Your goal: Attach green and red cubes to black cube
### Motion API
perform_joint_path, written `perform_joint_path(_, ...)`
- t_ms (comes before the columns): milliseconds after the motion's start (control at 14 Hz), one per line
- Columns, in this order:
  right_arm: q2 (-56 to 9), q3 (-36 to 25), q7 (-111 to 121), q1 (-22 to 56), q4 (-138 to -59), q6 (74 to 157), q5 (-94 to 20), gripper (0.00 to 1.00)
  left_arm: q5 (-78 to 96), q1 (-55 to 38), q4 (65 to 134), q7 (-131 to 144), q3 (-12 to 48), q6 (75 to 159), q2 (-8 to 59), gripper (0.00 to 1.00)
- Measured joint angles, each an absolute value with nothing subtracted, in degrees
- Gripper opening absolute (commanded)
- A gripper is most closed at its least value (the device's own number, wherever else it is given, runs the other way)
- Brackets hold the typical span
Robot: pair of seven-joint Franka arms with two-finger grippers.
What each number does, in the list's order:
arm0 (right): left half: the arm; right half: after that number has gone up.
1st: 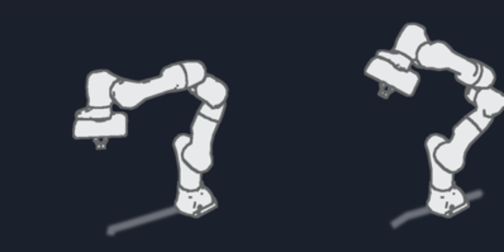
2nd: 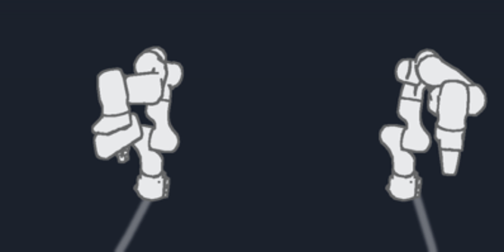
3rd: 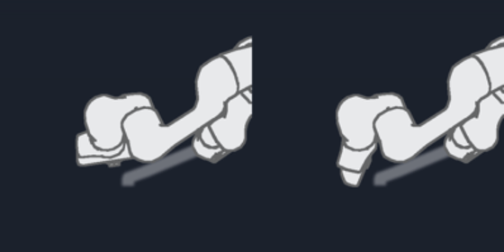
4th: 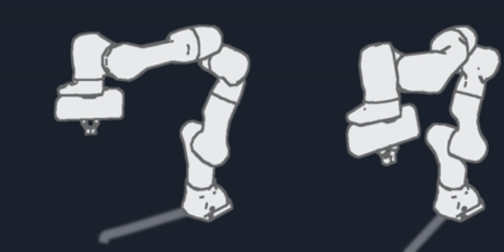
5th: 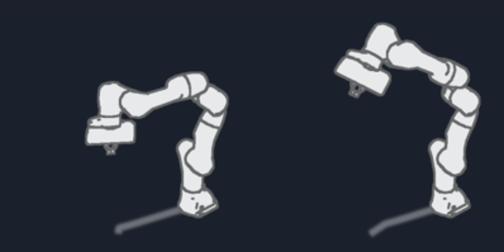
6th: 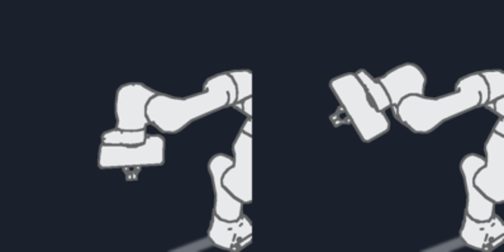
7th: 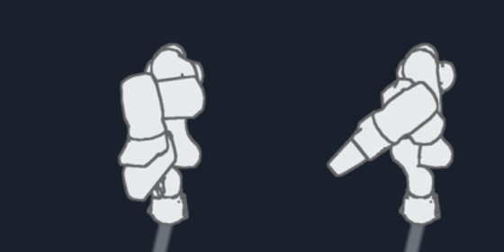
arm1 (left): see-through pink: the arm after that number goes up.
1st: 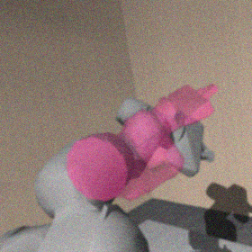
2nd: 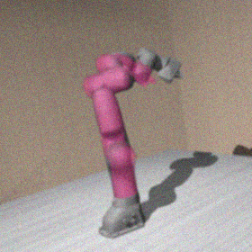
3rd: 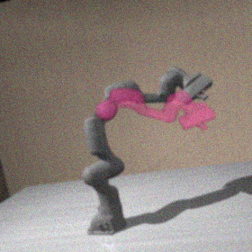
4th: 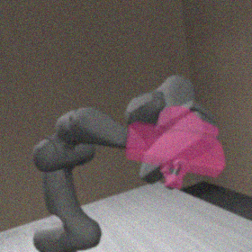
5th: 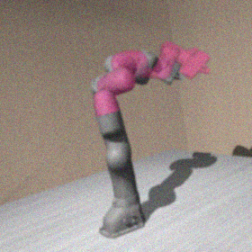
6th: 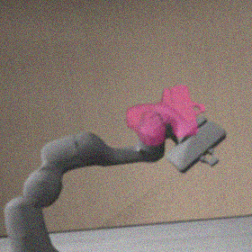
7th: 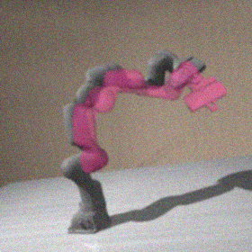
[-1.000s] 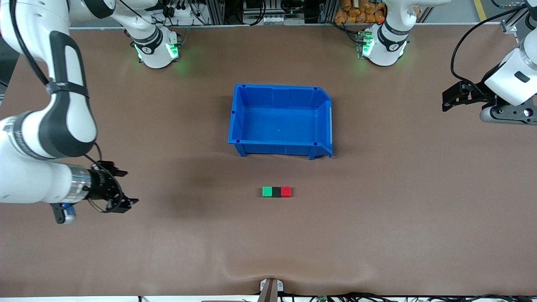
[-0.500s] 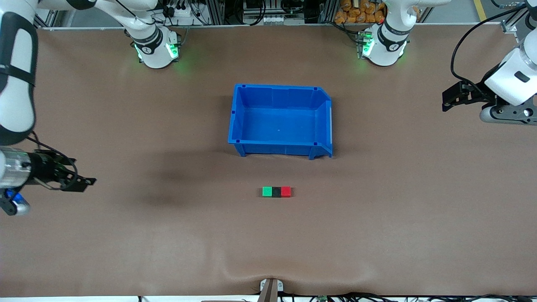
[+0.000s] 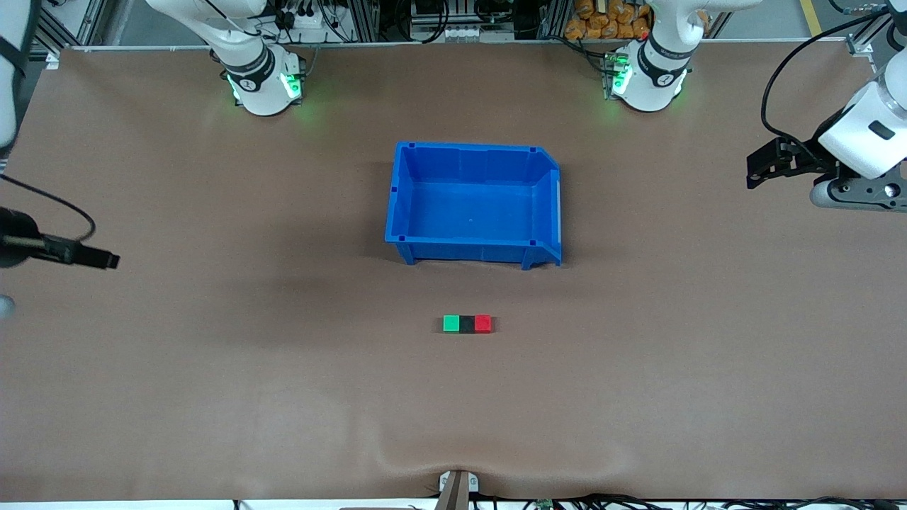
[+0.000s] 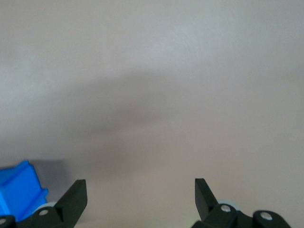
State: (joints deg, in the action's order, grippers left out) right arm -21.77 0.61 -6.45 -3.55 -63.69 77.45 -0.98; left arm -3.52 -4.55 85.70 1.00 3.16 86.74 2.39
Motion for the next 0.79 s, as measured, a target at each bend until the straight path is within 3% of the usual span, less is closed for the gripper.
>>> perform_joint_path(286, -15.28, 0.39, -3.3, -3.98, -68.92, 78.65, -0.98, 1.0, -3.52, -4.56, 85.68, 1.0, 3.4, 86.86, 2.39, 1.0)
perform_joint_path(786, -3.59, 0.5, -3.0, -3.97, -84.8, 85.8, -0.99, 1.0, -3.52, -4.19, 85.68, 1.0, 3.31, 87.39, 2.39, 1.0)
